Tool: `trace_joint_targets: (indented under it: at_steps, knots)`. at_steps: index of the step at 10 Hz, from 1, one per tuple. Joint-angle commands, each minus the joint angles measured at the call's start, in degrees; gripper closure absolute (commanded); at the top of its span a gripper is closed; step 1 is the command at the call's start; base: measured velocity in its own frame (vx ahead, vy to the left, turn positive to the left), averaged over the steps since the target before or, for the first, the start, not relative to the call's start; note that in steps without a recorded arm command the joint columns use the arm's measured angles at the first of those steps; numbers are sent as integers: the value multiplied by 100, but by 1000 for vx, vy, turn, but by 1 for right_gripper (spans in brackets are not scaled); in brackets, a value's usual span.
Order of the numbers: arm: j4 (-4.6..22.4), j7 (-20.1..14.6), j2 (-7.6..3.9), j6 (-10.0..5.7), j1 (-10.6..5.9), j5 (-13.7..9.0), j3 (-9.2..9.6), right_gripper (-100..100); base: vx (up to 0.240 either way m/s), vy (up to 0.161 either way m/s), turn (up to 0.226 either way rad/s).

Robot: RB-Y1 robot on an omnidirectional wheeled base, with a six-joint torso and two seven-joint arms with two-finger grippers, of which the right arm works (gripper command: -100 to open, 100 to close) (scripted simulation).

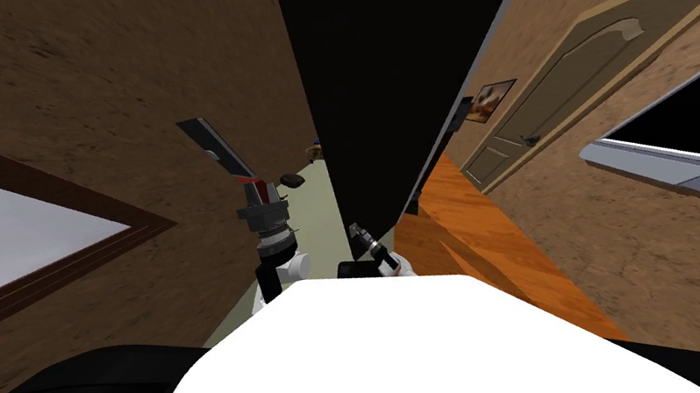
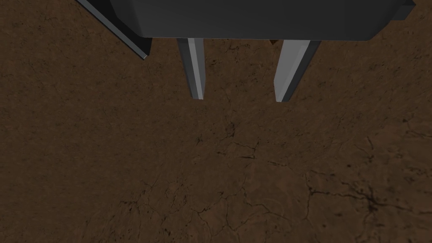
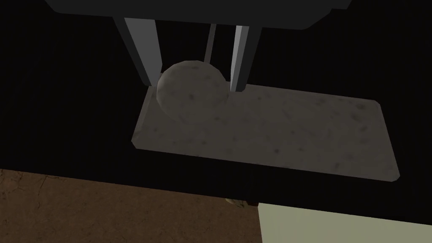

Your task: Push the door open

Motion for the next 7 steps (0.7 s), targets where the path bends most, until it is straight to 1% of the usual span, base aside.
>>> trace_joint_targets:
  at_steps: [1, 2, 3, 4, 7]
  knots:
    - [-22, 25, -90, 36, -5, -71, -193, 100, 138, 184, -73]
    - [-15, 33, -96, 32, -7, -87, -238, 100, 126, 179, -53]
    - [-15, 33, -96, 32, -7, -87, -238, 100, 80, 98, -34]
    - [-173, 9, -122, 65, 70, -101, -186, -100, -95, -7, -67]
    - [-243, -23, -109, 38, 119, -131, -147, -100, -186, -83, -37]
